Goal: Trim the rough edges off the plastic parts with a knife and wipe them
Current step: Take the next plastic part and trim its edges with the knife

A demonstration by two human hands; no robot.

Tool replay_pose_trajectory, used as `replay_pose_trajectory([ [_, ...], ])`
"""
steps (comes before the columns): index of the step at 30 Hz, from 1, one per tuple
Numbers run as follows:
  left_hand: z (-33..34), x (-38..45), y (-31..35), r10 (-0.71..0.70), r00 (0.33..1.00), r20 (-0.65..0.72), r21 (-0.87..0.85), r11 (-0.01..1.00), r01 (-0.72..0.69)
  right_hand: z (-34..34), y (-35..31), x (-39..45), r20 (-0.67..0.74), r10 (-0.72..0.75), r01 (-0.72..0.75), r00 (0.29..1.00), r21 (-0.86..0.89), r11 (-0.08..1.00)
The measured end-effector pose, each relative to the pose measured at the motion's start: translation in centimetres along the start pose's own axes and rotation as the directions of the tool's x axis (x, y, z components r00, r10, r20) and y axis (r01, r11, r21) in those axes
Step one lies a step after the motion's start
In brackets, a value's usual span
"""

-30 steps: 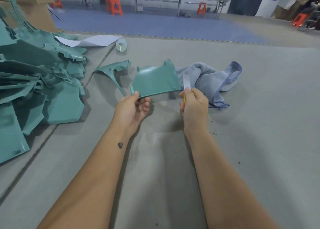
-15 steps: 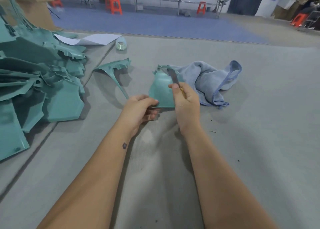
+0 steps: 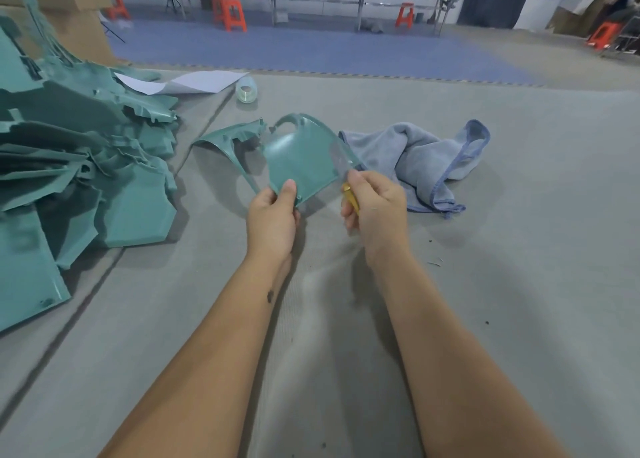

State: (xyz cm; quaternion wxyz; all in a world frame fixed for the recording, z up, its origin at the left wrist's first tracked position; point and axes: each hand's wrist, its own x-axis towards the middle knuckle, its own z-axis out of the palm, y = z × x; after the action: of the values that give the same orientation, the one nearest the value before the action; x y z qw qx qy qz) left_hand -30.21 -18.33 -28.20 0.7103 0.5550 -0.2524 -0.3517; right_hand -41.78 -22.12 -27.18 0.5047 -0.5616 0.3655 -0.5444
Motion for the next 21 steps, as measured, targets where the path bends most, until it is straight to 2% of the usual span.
replay_pose_trajectory([
  [2, -0.1, 0.2, 0.0, -0.02, 1.0, -0.008, -0.021, 1.0, 0.02, 0.4, 0.0, -0.3, 0.126, 0.092, -0.099, 0.988, 0.055, 0.994],
  [4, -0.2, 0.4, 0.1, -0.06, 0.998, 0.005, -0.045, 0.997, 0.06, 0.9, 0.3, -0.4, 0.186, 0.152, -0.163, 0.971, 0.049, 0.985],
  [8, -0.2, 0.9, 0.4, -0.135, 0.99, 0.024, -0.124, 0.983, 0.137, 1.4, 0.9, -0.4, 0.212, 0.2, -0.201, 0.956, -0.017, 0.979],
  [11, 0.0, 0.9, 0.5, -0.135, 0.99, 0.048, -0.146, 0.979, 0.14, 1.4, 1.1, -0.3, 0.234, 0.214, -0.206, 0.948, -0.06, 0.977],
  [14, -0.1, 0.9, 0.4, -0.128, 0.99, 0.062, -0.134, 0.982, 0.136, 1.4, 1.4, -0.2, 0.222, 0.209, -0.191, 0.952, -0.098, 0.977],
  [18, -0.3, 0.9, 0.3, -0.119, 0.991, 0.059, -0.066, 0.99, 0.123, 1.5, 1.9, -0.1, 0.175, 0.137, -0.102, 0.975, -0.198, 0.975],
  [21, -0.8, 0.7, 0.4, -0.123, 0.991, 0.059, -0.044, 0.991, 0.126, 1.2, 2.0, 0.3, 0.095, 0.108, -0.092, 0.99, -0.164, 0.982],
])
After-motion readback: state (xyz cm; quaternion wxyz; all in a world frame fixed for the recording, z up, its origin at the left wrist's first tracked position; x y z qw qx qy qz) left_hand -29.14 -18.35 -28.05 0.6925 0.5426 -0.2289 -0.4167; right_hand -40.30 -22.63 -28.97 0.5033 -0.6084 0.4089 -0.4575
